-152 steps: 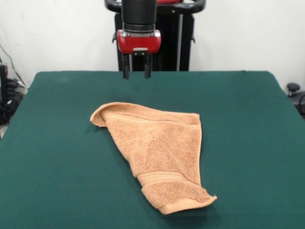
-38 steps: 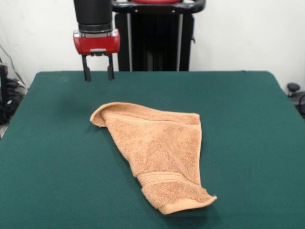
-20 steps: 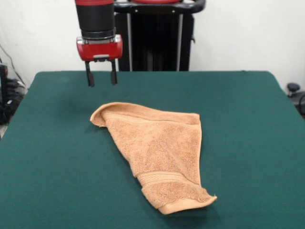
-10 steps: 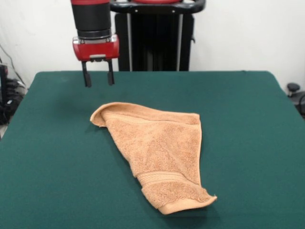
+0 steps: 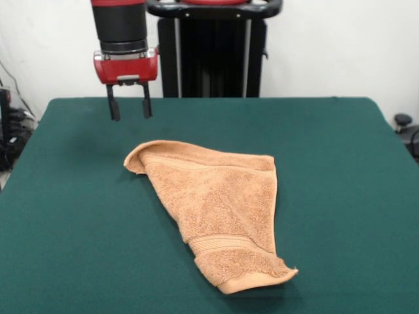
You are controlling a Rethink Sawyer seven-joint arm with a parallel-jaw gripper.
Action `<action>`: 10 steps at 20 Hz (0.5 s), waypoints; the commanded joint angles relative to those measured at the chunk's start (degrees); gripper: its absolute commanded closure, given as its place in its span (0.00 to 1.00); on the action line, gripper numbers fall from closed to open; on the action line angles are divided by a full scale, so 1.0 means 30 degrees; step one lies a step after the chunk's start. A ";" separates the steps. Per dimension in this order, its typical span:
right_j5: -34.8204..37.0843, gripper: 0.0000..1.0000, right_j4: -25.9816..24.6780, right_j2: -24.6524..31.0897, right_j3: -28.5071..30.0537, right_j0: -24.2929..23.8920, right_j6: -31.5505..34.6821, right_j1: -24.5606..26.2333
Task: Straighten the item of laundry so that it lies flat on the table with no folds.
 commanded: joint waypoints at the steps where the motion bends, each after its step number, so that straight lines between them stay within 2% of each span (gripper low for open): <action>1: 0.0850 0.00 -0.0874 0.2145 -0.1800 0.0588 -0.0904 0.1436; 10: 0.0188 0.00 -0.1008 0.1390 -0.2993 0.1786 -0.0061 0.2466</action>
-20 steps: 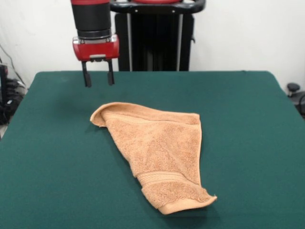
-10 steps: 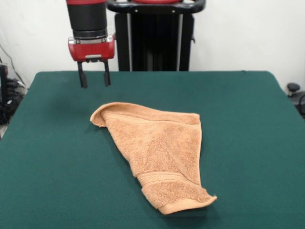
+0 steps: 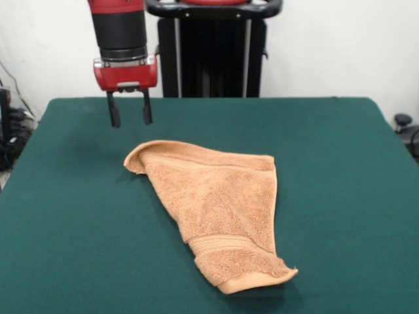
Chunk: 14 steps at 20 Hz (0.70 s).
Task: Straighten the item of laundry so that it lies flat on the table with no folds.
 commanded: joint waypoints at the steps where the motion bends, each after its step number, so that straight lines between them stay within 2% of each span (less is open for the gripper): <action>1: 0.0164 0.00 -0.0987 0.1295 -0.2448 0.1728 0.0040 0.1753; 14: 0.0219 0.00 -0.0595 0.0809 -0.3136 0.2692 0.0468 0.1975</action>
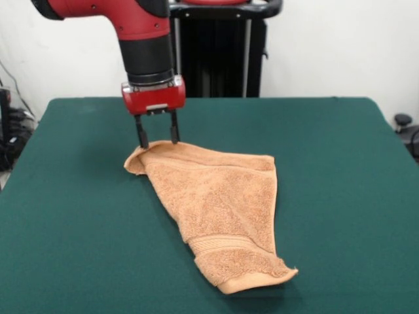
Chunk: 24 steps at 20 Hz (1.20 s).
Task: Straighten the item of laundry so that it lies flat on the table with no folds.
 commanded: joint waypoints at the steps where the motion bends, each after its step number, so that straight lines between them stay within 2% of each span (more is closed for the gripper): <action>1: 0.0299 0.00 -0.0545 0.0886 -0.1902 0.0915 0.0416 0.0264; 20: 0.1312 0.00 -0.0113 0.1495 -0.1662 0.0350 -0.0222 -0.0207; 24: 0.2264 0.00 -0.0003 0.2303 -0.1288 -0.0366 -0.1356 -0.0506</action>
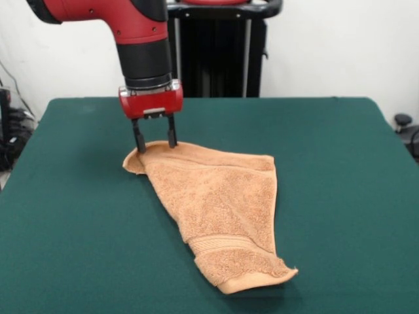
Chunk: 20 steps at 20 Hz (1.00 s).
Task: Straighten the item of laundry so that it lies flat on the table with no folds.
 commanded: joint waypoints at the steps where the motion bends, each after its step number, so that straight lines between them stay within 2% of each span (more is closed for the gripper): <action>1: 0.2432 0.00 -0.0013 0.2447 -0.0828 -0.0337 -0.1612 -0.0805; 7: 0.2673 0.00 -0.0535 0.2983 -0.0464 -0.0781 -0.2298 -0.0853; 15: 0.5756 0.00 -0.1477 0.4671 -0.0400 -0.0983 -0.6324 -0.1703; 20: 0.6199 0.00 -0.2154 0.5587 -0.0021 -0.1553 -0.7153 -0.1633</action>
